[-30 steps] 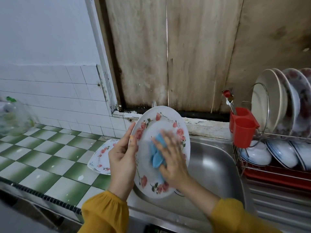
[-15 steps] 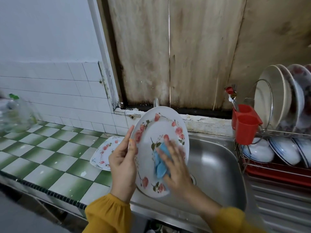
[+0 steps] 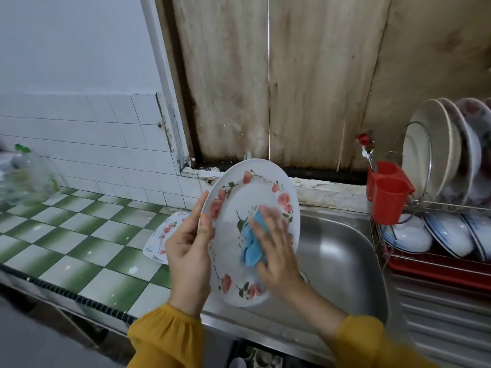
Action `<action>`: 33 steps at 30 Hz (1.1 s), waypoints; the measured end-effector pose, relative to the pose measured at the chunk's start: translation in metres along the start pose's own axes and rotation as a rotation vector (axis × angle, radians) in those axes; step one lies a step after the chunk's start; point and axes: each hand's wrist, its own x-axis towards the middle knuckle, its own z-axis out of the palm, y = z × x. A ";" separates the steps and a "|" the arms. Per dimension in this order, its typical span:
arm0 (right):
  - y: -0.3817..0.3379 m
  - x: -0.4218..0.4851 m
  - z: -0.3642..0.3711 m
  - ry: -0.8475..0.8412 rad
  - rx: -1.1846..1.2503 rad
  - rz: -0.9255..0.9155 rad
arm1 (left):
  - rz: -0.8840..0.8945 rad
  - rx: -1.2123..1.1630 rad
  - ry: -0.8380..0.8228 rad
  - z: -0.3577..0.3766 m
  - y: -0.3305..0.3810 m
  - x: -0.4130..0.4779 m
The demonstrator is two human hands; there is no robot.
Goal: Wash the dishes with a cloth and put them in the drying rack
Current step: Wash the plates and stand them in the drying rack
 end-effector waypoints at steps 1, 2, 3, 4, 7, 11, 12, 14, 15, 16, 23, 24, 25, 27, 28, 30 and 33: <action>0.007 0.010 -0.002 0.057 0.008 0.152 | 0.001 0.005 -0.012 0.000 0.002 -0.002; 0.012 0.023 -0.006 0.107 0.026 0.303 | -0.003 0.013 -0.027 0.001 0.002 -0.004; 0.012 0.037 -0.009 0.158 0.042 0.416 | -0.008 0.022 -0.042 0.003 0.001 -0.006; 0.007 0.049 -0.011 0.202 0.055 0.476 | -0.015 0.029 -0.050 0.003 0.000 -0.009; -0.030 0.053 -0.008 0.174 0.132 0.329 | -0.003 0.057 -0.056 0.003 -0.004 -0.012; -0.045 -0.002 0.001 -0.111 0.032 -0.218 | -0.011 0.005 0.025 -0.011 0.000 -0.009; -0.035 -0.007 0.002 -0.127 -0.002 -0.206 | -0.018 -0.013 0.054 -0.015 0.002 -0.008; -0.014 0.002 0.003 -0.081 -0.008 0.025 | -0.032 -0.040 0.085 -0.021 0.002 -0.006; -0.009 0.013 0.002 -0.045 0.011 0.194 | -0.038 -0.040 0.080 -0.021 0.003 -0.007; -0.005 0.027 -0.002 -0.007 0.042 0.352 | -0.045 -0.034 0.064 -0.018 0.003 -0.009; -0.048 0.021 -0.008 -0.066 0.154 -0.032 | -0.035 0.018 0.016 -0.003 -0.002 -0.018; -0.043 0.008 -0.008 -0.107 0.091 -0.179 | -0.034 0.007 0.029 -0.004 0.000 -0.017; -0.032 0.001 -0.008 -0.111 0.037 -0.239 | -0.034 -0.009 0.040 -0.006 0.001 -0.017; -0.008 0.000 -0.008 -0.026 -0.009 -0.044 | -0.036 -0.016 0.042 -0.008 0.004 -0.017; 0.002 0.008 -0.009 0.025 0.001 0.169 | -0.029 -0.007 0.026 -0.007 0.005 -0.018; 0.012 0.032 -0.014 0.127 0.059 0.545 | -0.027 0.022 -0.013 -0.004 0.005 -0.023; -0.006 0.054 -0.017 0.224 0.129 0.513 | -0.051 0.034 -0.037 0.006 -0.001 -0.030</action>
